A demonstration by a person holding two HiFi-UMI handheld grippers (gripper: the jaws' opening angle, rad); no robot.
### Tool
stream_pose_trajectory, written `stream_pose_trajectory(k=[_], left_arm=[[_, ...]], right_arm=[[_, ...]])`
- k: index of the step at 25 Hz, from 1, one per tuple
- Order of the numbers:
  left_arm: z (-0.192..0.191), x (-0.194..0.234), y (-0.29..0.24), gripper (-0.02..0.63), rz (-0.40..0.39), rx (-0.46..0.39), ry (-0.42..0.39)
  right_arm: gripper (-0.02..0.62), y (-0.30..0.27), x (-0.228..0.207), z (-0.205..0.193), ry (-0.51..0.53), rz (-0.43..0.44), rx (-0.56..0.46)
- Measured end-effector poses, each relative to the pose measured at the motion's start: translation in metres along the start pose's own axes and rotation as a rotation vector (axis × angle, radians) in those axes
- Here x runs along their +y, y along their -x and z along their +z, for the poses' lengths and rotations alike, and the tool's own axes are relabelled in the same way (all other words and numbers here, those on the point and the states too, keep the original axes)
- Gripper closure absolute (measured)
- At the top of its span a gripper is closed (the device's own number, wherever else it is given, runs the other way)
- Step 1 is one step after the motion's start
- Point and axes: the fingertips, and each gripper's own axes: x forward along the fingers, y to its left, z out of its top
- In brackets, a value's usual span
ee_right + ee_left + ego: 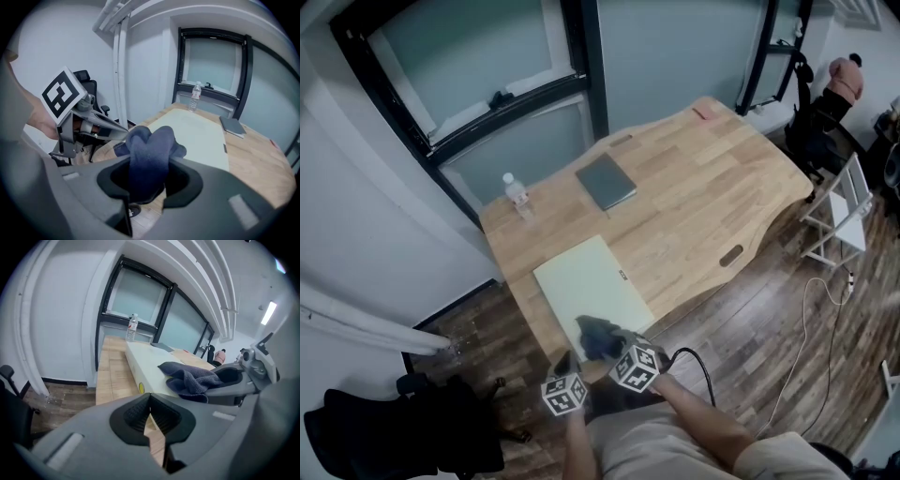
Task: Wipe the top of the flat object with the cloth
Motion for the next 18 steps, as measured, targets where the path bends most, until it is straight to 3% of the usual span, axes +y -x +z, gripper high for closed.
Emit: stream_pose_trajectory(k=[18], left_arm=[[-0.014,0.001,0.013,0.597,-0.011,0.048,-0.076]], right_arm=[[0.446,0.053,-0.119,-0.069,-0.373,-0.365,0.004]])
